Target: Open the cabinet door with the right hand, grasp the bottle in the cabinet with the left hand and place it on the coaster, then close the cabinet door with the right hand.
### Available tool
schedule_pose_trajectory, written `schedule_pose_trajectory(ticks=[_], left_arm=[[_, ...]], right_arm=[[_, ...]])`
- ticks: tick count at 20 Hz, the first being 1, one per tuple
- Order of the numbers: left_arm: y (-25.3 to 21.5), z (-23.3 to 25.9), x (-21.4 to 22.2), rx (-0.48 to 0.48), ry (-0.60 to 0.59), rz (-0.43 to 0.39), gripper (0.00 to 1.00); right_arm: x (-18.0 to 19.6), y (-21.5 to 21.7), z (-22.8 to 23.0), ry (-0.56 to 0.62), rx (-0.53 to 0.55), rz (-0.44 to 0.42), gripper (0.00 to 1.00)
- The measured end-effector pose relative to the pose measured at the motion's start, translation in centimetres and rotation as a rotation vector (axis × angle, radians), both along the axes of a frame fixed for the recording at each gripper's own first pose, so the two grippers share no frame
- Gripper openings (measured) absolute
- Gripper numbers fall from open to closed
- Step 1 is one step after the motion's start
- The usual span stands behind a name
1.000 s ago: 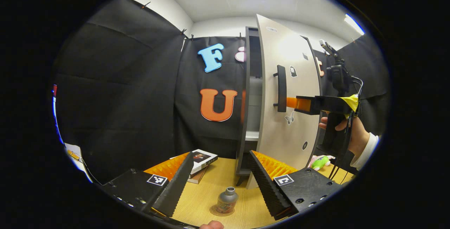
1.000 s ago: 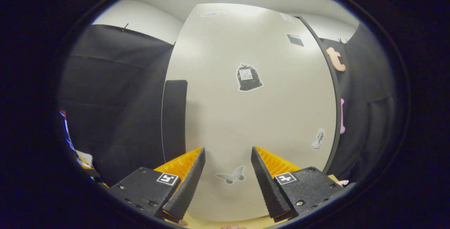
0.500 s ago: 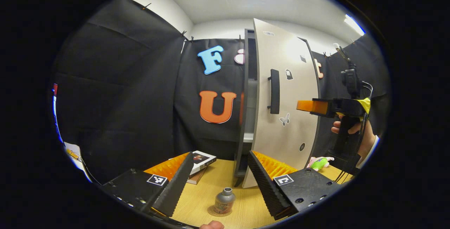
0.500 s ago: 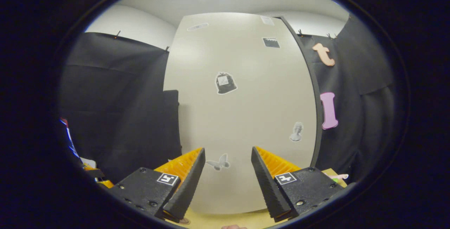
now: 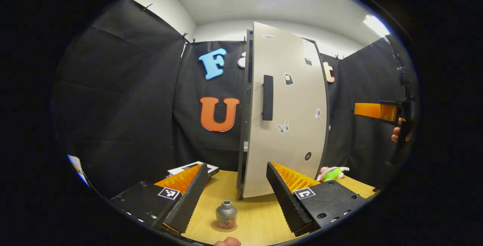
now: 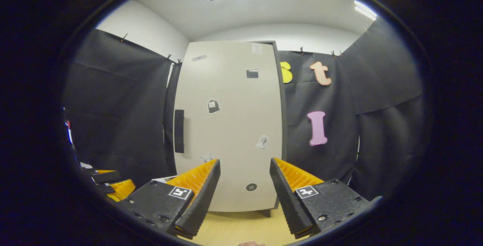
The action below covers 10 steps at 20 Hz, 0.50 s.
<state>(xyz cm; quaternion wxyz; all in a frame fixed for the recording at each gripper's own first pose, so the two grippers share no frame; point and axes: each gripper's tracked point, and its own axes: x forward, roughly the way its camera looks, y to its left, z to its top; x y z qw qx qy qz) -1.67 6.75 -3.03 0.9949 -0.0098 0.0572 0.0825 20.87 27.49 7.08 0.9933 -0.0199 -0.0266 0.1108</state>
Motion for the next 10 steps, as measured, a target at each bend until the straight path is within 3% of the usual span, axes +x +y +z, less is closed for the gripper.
schedule_pose_trajectory(ticks=[7, 10], left_arm=[[-3.6, 0.1, -0.7, 0.020, -0.013, -0.059, 0.94], [-4.8, 0.1, -1.0, 0.010, -0.020, -0.077, 0.94]], right_arm=[[-5.0, -7.7, -4.4, 0.059, 0.036, -0.169, 0.86], [-6.4, -9.0, -6.0, 0.063, 0.065, -0.197, 0.86]])
